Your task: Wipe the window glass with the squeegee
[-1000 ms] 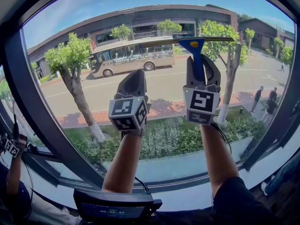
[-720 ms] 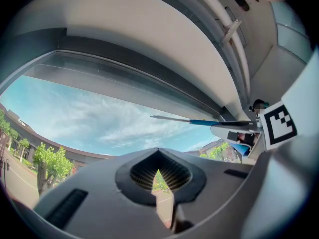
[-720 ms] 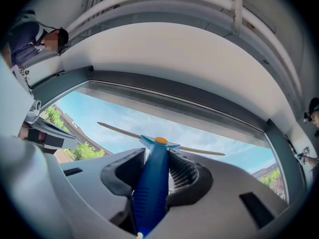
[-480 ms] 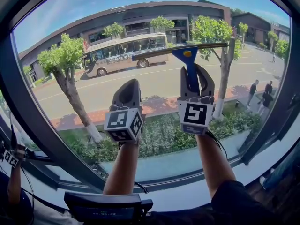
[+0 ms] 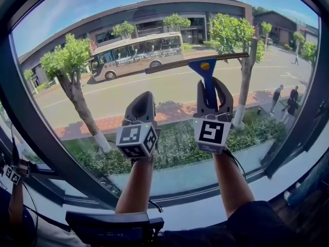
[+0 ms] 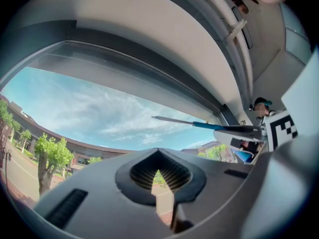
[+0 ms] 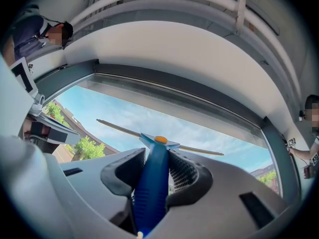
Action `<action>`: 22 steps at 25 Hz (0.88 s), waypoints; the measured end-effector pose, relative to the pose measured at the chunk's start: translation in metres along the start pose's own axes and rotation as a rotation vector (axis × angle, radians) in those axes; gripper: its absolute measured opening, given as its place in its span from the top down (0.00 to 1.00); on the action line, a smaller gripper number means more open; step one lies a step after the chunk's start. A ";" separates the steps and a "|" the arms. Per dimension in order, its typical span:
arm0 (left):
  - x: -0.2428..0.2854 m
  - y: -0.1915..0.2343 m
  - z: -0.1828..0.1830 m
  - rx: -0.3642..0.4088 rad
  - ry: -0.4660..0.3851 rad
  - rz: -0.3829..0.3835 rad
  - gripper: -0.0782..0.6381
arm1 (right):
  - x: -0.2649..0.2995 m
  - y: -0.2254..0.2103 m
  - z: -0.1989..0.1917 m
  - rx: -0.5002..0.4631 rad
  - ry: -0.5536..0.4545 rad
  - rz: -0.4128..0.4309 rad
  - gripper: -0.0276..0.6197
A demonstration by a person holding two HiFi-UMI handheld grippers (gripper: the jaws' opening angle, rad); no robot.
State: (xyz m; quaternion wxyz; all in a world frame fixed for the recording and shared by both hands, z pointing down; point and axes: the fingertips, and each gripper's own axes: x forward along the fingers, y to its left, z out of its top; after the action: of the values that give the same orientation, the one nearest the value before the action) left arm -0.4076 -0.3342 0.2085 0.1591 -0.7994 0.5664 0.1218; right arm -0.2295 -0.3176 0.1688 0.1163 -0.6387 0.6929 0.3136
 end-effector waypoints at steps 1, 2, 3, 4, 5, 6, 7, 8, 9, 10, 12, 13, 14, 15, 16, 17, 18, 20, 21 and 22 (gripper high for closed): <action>-0.001 -0.001 -0.002 0.002 0.001 -0.001 0.89 | -0.002 0.001 -0.003 -0.002 0.002 -0.002 0.74; -0.001 -0.001 -0.004 0.003 0.003 -0.001 0.89 | -0.004 0.002 -0.006 -0.004 0.005 -0.003 0.74; -0.002 -0.002 -0.006 0.003 0.007 -0.002 0.89 | -0.006 0.003 -0.009 -0.006 0.009 -0.005 0.74; -0.002 -0.003 -0.008 0.002 0.011 -0.001 0.89 | -0.008 0.004 -0.012 -0.006 0.013 -0.006 0.74; -0.003 -0.004 -0.012 0.001 0.016 -0.001 0.89 | -0.010 0.004 -0.016 -0.007 0.017 -0.007 0.74; -0.004 -0.005 -0.016 -0.002 0.022 -0.001 0.89 | -0.013 0.004 -0.020 -0.007 0.020 -0.008 0.74; -0.005 -0.005 -0.022 -0.006 0.028 -0.002 0.89 | -0.015 0.006 -0.024 -0.006 0.023 -0.007 0.74; -0.007 -0.004 -0.028 -0.012 0.033 -0.002 0.89 | -0.018 0.008 -0.028 -0.004 0.027 -0.006 0.74; -0.008 -0.004 -0.033 -0.020 0.038 -0.002 0.89 | -0.020 0.010 -0.032 -0.002 0.030 -0.003 0.74; -0.010 -0.003 -0.037 -0.031 0.042 -0.001 0.89 | -0.022 0.011 -0.035 -0.003 0.033 0.002 0.74; -0.013 -0.005 -0.043 -0.051 0.049 0.003 0.89 | -0.026 0.011 -0.039 -0.010 0.042 0.012 0.74; -0.014 -0.006 -0.046 -0.055 0.053 0.005 0.89 | -0.028 0.011 -0.041 -0.013 0.048 0.016 0.74; -0.015 -0.006 -0.049 -0.057 0.057 0.004 0.89 | -0.030 0.011 -0.043 -0.016 0.053 0.020 0.74; -0.015 -0.007 -0.051 -0.056 0.061 0.002 0.89 | -0.031 0.013 -0.045 -0.018 0.057 0.023 0.74; -0.015 -0.008 -0.052 -0.051 0.064 -0.001 0.89 | -0.032 0.014 -0.046 -0.019 0.061 0.026 0.74; -0.014 -0.008 -0.052 -0.041 0.066 -0.006 0.89 | -0.033 0.016 -0.047 -0.019 0.065 0.028 0.74; -0.015 -0.010 -0.052 -0.029 0.067 -0.011 0.89 | -0.035 0.017 -0.048 -0.019 0.070 0.030 0.74; -0.016 -0.014 -0.054 -0.013 0.067 -0.020 0.89 | -0.040 0.020 -0.052 -0.020 0.081 0.032 0.74; -0.017 -0.016 -0.057 -0.008 0.070 -0.023 0.89 | -0.042 0.020 -0.056 -0.019 0.086 0.031 0.74; -0.017 -0.019 -0.060 -0.005 0.074 -0.025 0.89 | -0.045 0.021 -0.060 -0.017 0.091 0.030 0.74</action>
State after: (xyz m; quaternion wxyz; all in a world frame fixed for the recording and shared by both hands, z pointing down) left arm -0.3942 -0.3372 0.2725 0.1374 -0.8107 0.5617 0.0914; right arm -0.2280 -0.3160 0.2463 0.0747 -0.6428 0.7043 0.2918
